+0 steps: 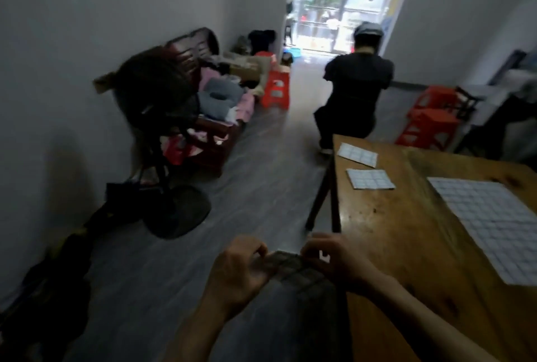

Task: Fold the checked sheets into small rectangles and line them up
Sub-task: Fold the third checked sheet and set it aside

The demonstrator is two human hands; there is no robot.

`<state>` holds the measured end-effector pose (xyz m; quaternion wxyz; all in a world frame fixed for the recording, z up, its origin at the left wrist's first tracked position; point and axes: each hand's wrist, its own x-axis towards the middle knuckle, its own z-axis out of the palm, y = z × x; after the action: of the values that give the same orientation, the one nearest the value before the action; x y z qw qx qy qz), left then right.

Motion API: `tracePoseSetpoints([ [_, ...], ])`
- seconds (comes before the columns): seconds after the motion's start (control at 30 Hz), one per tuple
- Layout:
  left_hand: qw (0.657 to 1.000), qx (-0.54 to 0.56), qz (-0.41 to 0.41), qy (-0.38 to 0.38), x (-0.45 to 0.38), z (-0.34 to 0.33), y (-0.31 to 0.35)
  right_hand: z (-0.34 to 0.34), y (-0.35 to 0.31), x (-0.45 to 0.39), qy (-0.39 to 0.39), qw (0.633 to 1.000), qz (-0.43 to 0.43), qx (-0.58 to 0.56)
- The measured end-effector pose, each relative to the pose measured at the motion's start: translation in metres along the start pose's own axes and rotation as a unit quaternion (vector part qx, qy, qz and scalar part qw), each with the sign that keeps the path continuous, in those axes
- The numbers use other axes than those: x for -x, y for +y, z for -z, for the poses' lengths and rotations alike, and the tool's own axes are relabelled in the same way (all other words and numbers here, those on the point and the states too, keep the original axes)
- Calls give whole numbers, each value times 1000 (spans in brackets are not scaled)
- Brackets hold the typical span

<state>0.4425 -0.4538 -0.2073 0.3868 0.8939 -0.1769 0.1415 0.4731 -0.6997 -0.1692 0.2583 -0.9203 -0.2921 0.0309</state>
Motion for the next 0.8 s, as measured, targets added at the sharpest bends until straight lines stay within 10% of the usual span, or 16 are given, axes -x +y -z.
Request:
tracePoseSetpoints([
  [0.47, 977, 98, -42, -185, -180, -71, -32, 12, 92, -12, 251, 941, -202, -106],
  [0.8, 890, 242, 56, -383, -313, -173, 6, 30, 175, -10, 436, 776, -348, -295],
])
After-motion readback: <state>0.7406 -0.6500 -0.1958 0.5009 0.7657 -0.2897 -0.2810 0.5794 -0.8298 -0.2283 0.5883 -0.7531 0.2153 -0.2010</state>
